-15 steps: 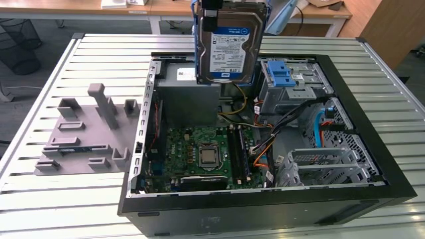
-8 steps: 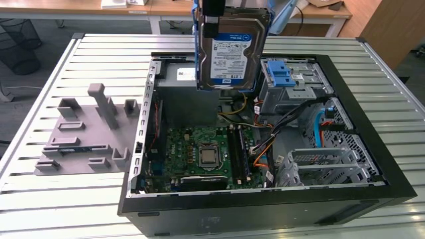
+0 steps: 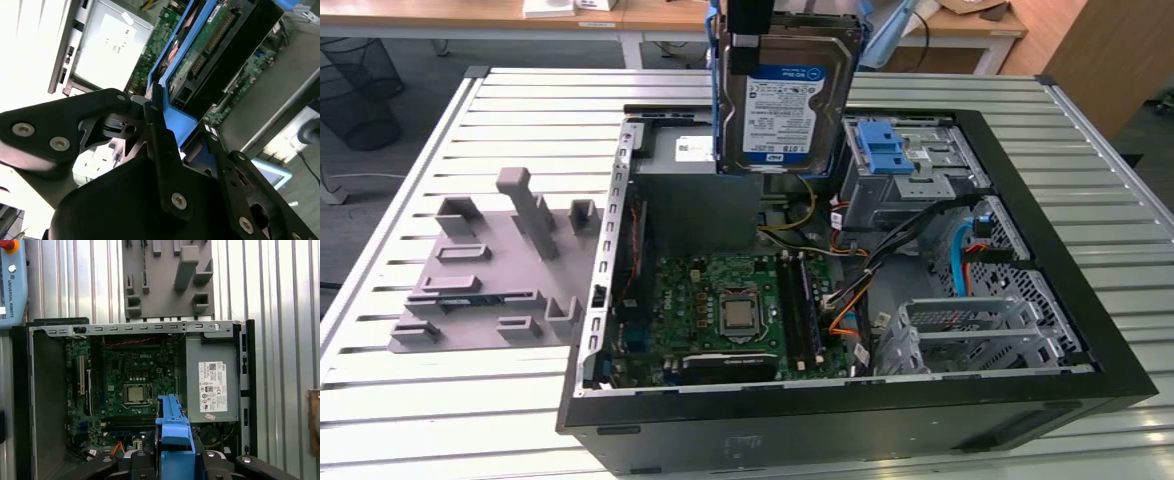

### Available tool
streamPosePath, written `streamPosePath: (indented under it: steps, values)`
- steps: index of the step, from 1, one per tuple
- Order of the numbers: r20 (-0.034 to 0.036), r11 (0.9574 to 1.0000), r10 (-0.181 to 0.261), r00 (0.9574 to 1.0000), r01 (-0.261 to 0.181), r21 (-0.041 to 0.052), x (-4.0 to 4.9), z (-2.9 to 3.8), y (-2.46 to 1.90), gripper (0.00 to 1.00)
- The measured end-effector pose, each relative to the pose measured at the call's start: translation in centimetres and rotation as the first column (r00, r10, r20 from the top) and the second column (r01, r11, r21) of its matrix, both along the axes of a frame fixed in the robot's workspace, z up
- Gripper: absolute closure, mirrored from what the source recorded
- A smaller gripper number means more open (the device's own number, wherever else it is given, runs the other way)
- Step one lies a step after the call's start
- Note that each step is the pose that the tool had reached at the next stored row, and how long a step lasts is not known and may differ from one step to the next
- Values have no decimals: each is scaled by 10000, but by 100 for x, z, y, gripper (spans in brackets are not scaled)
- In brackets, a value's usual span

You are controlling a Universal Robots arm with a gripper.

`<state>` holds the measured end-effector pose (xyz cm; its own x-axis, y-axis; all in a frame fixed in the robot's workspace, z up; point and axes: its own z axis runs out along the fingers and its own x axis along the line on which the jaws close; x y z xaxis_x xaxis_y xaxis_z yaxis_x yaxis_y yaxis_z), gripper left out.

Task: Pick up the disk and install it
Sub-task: 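Pick up the disk, then insert the disk into the insertion slot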

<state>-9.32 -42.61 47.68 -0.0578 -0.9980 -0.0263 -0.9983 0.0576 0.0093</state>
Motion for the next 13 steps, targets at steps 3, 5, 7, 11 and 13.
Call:
streamPosePath:
  steps: [3, 5, 7, 11, 13]
  values:
    - [0, 10000, 0, 10000, 0, 28, 6, 0, -22, 64]
    - [0, 10000, 0, 10000, 0, 5, 9, -1, -40, 64]
    - [0, 10000, 0, 10000, 0, -52, 12, -1, -68, 64]
    - [1, 10000, -2, 10000, 2, -91, 13, -1, -87, 64]
    - [0, 10000, -1, 10000, 1, -91, 13, -1, -90, 64]
